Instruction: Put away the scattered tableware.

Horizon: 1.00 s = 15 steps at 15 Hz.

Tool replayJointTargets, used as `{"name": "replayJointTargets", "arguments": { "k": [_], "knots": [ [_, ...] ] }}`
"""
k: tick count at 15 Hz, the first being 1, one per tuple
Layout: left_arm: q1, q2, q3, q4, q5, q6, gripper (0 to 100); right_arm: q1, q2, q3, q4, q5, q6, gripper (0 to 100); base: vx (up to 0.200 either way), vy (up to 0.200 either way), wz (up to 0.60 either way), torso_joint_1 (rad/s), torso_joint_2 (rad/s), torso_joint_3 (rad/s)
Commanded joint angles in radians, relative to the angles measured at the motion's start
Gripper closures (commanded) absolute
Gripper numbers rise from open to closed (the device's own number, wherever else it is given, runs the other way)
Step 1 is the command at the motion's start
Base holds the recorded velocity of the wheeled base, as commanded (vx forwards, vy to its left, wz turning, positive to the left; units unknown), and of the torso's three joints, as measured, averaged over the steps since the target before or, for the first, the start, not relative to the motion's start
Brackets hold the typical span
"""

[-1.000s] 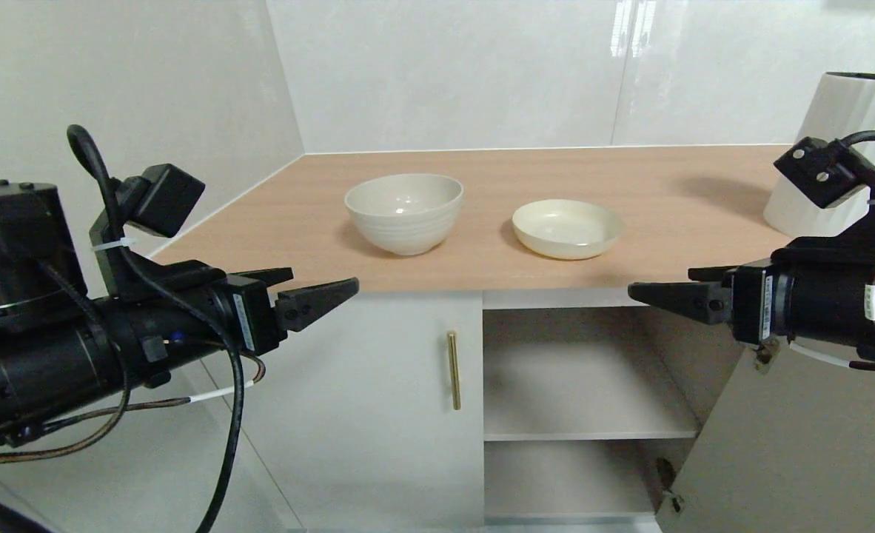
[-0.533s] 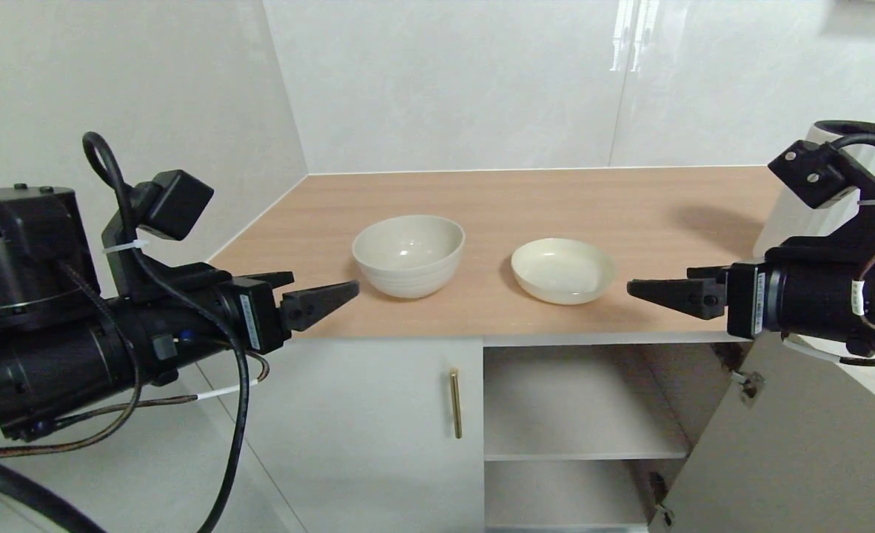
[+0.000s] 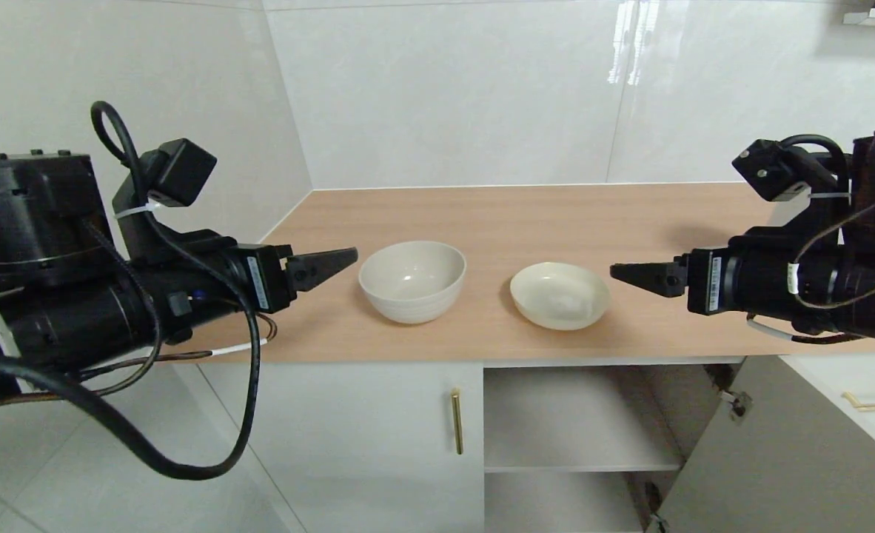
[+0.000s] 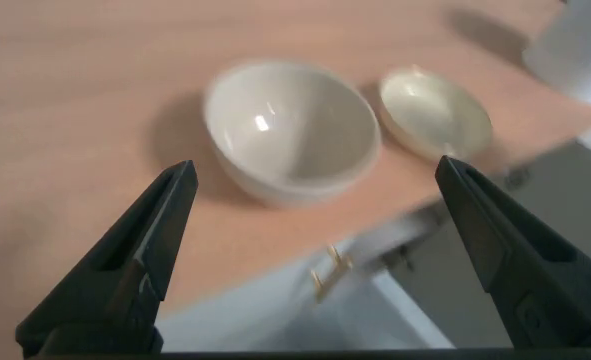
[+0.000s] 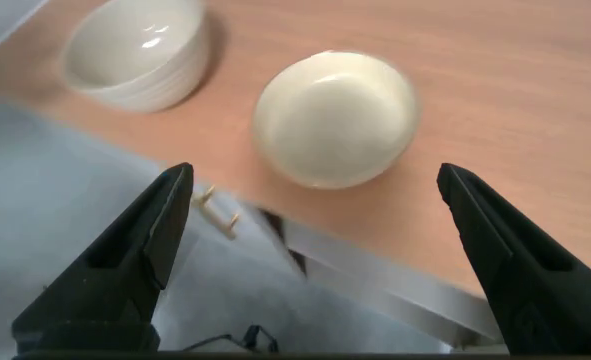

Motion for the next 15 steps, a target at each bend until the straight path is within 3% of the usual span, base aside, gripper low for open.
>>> {"name": "replayJointTargets", "arguments": {
  "k": [1, 2, 3, 4, 6, 8, 9, 11, 12, 15],
  "knots": [
    [0.067, 0.101, -0.166, 0.113, 0.010, -0.002, 0, 0.001, 0.118, -0.127, 0.073, -0.159, 0.049, 0, 0.000, 0.000, 0.00, 0.000, 0.00, 0.000],
    [0.073, 0.124, -0.256, 0.248, 0.058, -0.014, 0, 0.001, 0.128, -0.153, 0.110, -0.168, 0.083, 0, 0.000, 0.000, 0.00, 0.000, 0.00, 0.000],
    [0.073, 0.125, -0.264, 0.259, 0.064, -0.016, 0, 0.001, 0.129, -0.155, 0.111, -0.169, 0.086, 0, 0.000, 0.000, 0.00, 0.000, 0.00, 0.000],
    [0.067, 0.194, -0.506, 0.567, 0.176, -0.128, 0, 0.001, 0.141, -0.181, 0.134, -0.174, 0.129, 0, 0.000, 0.000, 0.00, 0.000, 0.00, 0.000],
    [0.032, 0.250, -0.620, 0.728, 0.188, -0.223, 0, 0.001, 0.155, -0.181, 0.134, -0.177, 0.131, 0, 0.000, 0.000, 0.00, 0.000, 0.00, 0.000],
    [0.010, 0.313, -0.644, 0.763, 0.211, -0.237, 0, 0.001, 0.163, -0.181, 0.133, -0.189, 0.132, 0, 0.000, 0.000, 0.00, 0.000, 0.00, 0.000],
    [-0.017, 0.363, -0.669, 0.759, 0.283, -0.238, 0, 0.001, 0.164, -0.179, 0.133, -0.194, 0.132, 0, 0.000, 0.000, 0.00, 0.000, 0.00, 0.000],
    [-0.075, 0.480, -0.736, 0.759, 0.507, -0.240, 0, 0.001, 0.166, -0.178, 0.133, -0.196, 0.134, 0, 0.000, 0.000, 0.00, 0.000, 0.00, 0.000],
    [-0.083, 0.504, -0.750, 0.759, 0.552, -0.243, 0, 0.001, 0.164, -0.178, 0.133, -0.196, 0.134, 0, 0.000, 0.000, 0.00, 0.000, 0.00, 0.000],
    [-0.088, 0.509, -0.753, 0.739, 0.541, -0.258, 0, 0.001, 0.163, -0.176, 0.131, -0.197, 0.134, 0, 0.000, 0.000, 0.00, 0.000, 0.00, 0.000]
  ]
}}
